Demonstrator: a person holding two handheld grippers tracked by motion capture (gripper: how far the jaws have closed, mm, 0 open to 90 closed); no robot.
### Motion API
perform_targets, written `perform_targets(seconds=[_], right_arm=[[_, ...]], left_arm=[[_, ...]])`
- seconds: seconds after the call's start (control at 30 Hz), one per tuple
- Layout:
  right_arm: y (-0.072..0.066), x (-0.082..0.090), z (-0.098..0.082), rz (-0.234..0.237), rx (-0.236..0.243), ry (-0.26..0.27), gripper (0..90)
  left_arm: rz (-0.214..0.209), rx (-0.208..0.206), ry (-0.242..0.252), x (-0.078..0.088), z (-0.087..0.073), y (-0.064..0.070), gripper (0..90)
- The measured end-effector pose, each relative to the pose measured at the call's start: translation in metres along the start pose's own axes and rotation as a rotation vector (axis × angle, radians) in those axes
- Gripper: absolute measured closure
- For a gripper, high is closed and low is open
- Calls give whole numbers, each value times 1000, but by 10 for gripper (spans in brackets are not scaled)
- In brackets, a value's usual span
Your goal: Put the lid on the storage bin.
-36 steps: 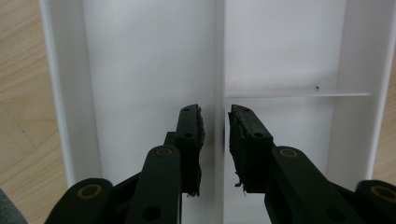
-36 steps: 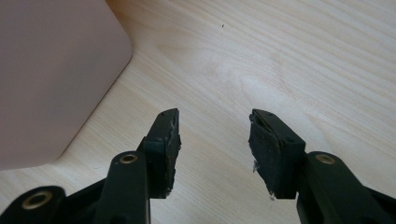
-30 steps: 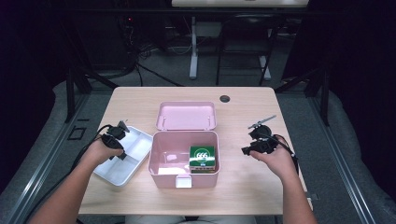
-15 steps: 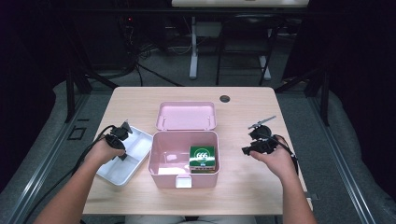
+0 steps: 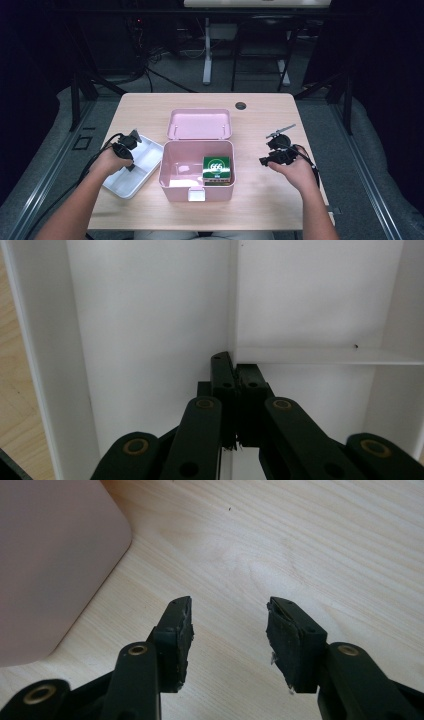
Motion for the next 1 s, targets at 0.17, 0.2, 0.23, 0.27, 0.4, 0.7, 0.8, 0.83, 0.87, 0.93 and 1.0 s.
perform_targets(seconds=[0.17,0.2,0.23,0.27,0.4,0.7,0.8,0.83,0.87,0.93,1.0], right_arm=[[2,-1,0,-7,3,-1,523],[2,-1,0,-9,4,-1,523],[2,-1,0,-9,3,-1,523],[2,-1,0,-7,3,-2,523],[1,-2,-1,-5,-2,-2,523],[2,-3,-1,-5,-4,-2,523],[1,-4,-1,0,-9,2,523],[1,-4,-2,1,-9,-3,523],[2,-4,-2,-1,-8,-6,523],[2,-5,-2,-1,-7,-6,523],[2,-5,-2,1,-12,1,523]], left_arm=[[-9,6,11,12,-2,-2,888],[-9,2,18,14,-2,-3,888],[-16,5,16,17,-2,-3,889],[-18,1,18,20,-3,-4,888],[-18,-9,29,33,-5,-5,888],[-19,-36,61,67,-8,-4,889],[-25,-48,75,79,-8,-3,889],[-26,-53,79,83,-8,-3,889],[-26,-60,80,87,-7,-2,889],[-22,-69,87,94,-7,-1,889],[-19,-75,92,100,-7,-1,889]])
Point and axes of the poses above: each handheld gripper's, and its own axes: x roughly backward along the jaws, z roughly out of its top, y roughly to its right, the point moved 5 cm from there along -x, roughly forward along the jaws, and after that the axes turned 7 degrees about x, right-handed, at the moved point
